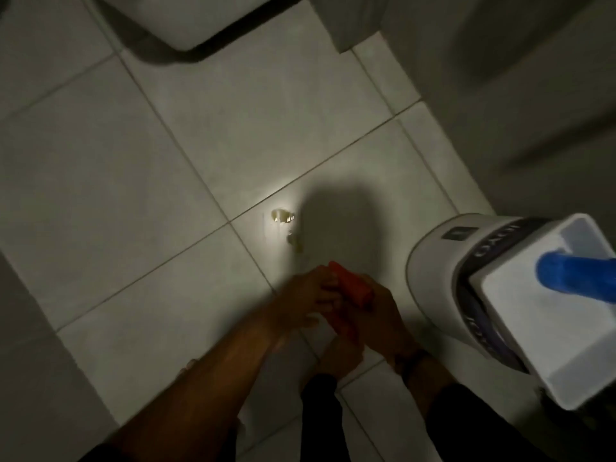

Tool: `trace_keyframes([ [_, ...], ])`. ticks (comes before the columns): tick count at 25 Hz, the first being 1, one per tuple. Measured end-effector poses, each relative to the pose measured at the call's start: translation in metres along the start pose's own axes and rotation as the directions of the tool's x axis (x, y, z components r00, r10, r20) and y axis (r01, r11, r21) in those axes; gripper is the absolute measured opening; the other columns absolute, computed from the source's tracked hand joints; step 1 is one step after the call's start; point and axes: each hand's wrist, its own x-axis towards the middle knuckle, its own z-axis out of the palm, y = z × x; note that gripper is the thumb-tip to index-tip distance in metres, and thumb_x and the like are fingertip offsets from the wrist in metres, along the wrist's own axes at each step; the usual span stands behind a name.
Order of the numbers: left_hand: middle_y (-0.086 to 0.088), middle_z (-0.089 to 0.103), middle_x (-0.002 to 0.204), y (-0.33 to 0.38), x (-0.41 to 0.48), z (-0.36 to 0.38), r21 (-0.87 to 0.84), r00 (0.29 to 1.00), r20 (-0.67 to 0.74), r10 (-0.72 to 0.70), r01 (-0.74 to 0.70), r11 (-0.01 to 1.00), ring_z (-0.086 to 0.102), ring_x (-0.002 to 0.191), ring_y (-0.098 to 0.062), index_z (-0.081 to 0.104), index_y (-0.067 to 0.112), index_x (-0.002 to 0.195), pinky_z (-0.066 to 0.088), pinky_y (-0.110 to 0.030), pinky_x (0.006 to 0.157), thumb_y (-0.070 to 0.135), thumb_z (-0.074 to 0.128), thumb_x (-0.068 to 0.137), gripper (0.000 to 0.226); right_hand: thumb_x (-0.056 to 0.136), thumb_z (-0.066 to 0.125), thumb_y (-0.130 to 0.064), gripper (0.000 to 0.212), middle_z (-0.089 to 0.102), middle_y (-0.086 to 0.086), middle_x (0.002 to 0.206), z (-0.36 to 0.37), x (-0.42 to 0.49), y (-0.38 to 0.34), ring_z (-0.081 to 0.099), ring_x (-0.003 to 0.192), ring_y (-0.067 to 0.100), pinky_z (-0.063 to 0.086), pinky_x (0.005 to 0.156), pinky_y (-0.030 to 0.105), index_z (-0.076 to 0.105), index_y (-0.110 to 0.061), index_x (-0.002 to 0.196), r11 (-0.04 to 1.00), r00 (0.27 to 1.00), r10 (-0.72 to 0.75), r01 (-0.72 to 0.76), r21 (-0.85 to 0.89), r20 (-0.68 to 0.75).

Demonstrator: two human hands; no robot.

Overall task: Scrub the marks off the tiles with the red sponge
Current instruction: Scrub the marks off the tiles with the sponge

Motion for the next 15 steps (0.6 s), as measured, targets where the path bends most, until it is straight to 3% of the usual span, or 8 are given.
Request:
trace_keyframes([
  [3,-0.011,0.075,0.124,-0.020,0.067,-0.071,0.029,0.970,-0.147,0.195,-0.193,0.981,0.071,0.099,-0.024,0.072,0.014,0.124,0.056,-0.029,0.082,0.037,0.057,0.102,0.036,0.101,0.067,0.007,0.027,0.081,0.018,0.088,0.038,0.055,0.016,0.073,0.078,0.026,0.059,0.055,0.013,0.073,-0.020,0.100,0.986,0.998,0.058,-0.056,-0.159,0.008],
  [5,-0.012,0.068,0.142,-0.045,0.122,-0.123,0.266,0.886,-0.335,0.322,-0.239,0.934,0.066,0.127,-0.033,0.066,0.015,0.137,0.052,-0.036,0.102,0.047,0.059,0.099,0.050,0.104,0.055,0.015,0.030,0.076,0.015,0.064,0.054,0.099,0.019,0.068,0.057,0.020,0.057,0.048,0.018,0.074,-0.008,0.100,0.963,0.999,-0.038,0.035,-0.268,-0.006],
  [6,-0.011,0.061,0.152,-0.060,0.149,-0.148,0.400,0.849,-0.384,0.362,-0.201,0.894,0.059,0.138,-0.034,0.059,0.019,0.146,0.047,-0.040,0.111,0.053,0.058,0.098,0.059,0.105,0.056,0.012,0.028,0.079,0.008,0.071,0.060,0.125,0.019,0.070,0.062,0.015,0.061,0.059,0.021,0.077,-0.006,0.110,0.937,0.993,-0.111,0.094,-0.337,-0.032],
  [8,-0.010,0.041,0.169,-0.090,0.201,-0.195,0.632,0.772,-0.429,0.468,-0.114,0.767,0.042,0.154,-0.034,0.040,0.022,0.162,0.036,-0.047,0.123,0.060,0.052,0.098,0.075,0.105,0.065,-0.014,0.022,0.083,0.011,0.104,0.068,0.177,0.012,0.077,0.093,0.025,0.062,0.089,0.037,0.079,-0.013,0.123,0.791,0.944,-0.311,0.196,-0.580,-0.106],
  [10,-0.011,0.025,0.178,-0.111,0.247,-0.233,0.810,0.636,-0.413,0.652,-0.069,0.582,0.025,0.164,-0.034,0.027,0.019,0.168,0.025,-0.053,0.129,0.059,0.045,0.100,0.081,0.107,0.058,-0.045,0.032,0.080,0.017,0.109,0.075,0.221,0.000,0.076,0.103,0.042,0.059,0.089,0.044,0.074,-0.019,0.113,0.592,0.872,-0.460,0.164,-0.789,-0.164],
  [11,-0.012,0.021,0.179,-0.117,0.270,-0.249,0.859,0.565,-0.391,0.726,-0.059,0.508,0.020,0.165,-0.036,0.025,0.018,0.169,0.020,-0.056,0.130,0.057,0.042,0.100,0.081,0.106,0.053,-0.049,0.032,0.078,0.018,0.104,0.082,0.245,-0.004,0.073,0.099,0.046,0.056,0.083,0.042,0.068,-0.020,0.108,0.514,0.851,-0.497,0.131,-0.848,-0.170],
  [13,-0.013,0.019,0.179,-0.126,0.309,-0.267,0.913,0.463,-0.326,0.824,-0.070,0.401,0.017,0.166,-0.038,0.025,0.017,0.169,0.013,-0.062,0.131,0.055,0.039,0.101,0.080,0.101,0.055,-0.037,0.019,0.074,0.019,0.104,0.100,0.285,0.000,0.070,0.099,0.049,0.052,0.078,0.042,0.062,-0.023,0.111,0.379,0.826,-0.551,0.125,-0.917,-0.115],
  [15,-0.013,0.014,0.181,-0.135,0.341,-0.273,0.937,0.395,-0.285,0.874,-0.076,0.340,0.012,0.167,-0.037,0.022,0.018,0.171,0.007,-0.065,0.131,0.055,0.036,0.102,0.079,0.094,0.060,-0.026,0.037,0.071,0.021,0.124,0.122,0.314,0.018,0.066,0.116,0.050,0.056,0.091,0.049,0.063,-0.020,0.131,0.217,0.833,-0.550,0.207,-0.954,0.056],
])
